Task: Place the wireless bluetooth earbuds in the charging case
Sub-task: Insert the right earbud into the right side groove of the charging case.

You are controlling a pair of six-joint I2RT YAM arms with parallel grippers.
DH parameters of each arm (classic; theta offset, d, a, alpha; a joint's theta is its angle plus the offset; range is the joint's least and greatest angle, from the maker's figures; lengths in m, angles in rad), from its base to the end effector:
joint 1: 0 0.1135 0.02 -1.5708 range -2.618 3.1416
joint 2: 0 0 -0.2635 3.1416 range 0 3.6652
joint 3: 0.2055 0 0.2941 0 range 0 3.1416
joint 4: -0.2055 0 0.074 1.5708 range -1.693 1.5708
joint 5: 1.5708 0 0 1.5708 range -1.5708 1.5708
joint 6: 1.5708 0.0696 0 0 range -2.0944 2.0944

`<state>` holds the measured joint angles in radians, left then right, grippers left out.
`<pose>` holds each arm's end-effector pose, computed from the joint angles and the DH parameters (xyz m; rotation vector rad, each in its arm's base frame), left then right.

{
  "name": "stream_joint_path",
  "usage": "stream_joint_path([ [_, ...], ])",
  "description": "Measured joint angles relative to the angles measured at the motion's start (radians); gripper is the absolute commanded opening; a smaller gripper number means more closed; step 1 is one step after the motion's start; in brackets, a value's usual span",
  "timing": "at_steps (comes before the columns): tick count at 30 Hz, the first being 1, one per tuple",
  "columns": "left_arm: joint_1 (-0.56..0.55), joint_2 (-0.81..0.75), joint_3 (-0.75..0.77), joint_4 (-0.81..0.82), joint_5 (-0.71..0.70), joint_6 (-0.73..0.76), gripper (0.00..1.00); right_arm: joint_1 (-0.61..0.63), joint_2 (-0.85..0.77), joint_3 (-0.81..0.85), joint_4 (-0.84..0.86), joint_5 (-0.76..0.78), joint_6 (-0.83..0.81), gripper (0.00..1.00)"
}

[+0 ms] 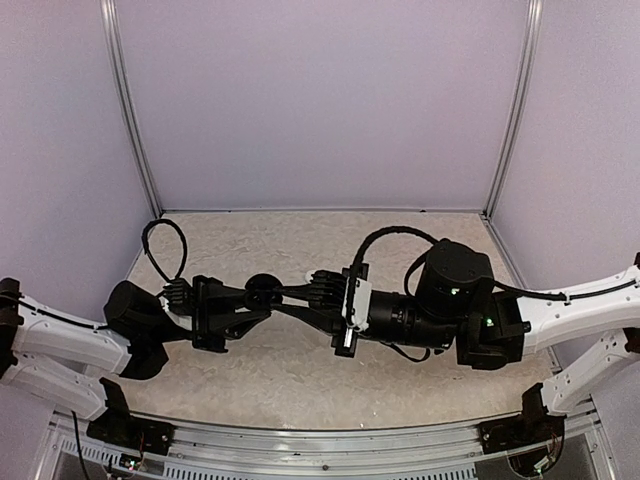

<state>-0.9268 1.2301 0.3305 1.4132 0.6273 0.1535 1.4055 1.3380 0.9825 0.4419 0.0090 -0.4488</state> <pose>0.1304 -0.2417 0.2378 1.0577 0.6108 -1.0102 0.0653 0.3876 0.3383 -1.2210 0.9254 0.7628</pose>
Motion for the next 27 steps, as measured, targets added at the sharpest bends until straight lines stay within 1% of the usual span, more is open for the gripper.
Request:
stream_joint_path([
  [12, 0.002, 0.003, 0.002, 0.0, -0.013, -0.019, 0.07, 0.003, 0.022, 0.0, 0.071, 0.06, -0.004, 0.02],
  [27, 0.002, 0.003, 0.002, 0.0, -0.015, -0.026, 0.07, 0.003, 0.038, -0.002, 0.079, 0.073, -0.011, 0.01],
])
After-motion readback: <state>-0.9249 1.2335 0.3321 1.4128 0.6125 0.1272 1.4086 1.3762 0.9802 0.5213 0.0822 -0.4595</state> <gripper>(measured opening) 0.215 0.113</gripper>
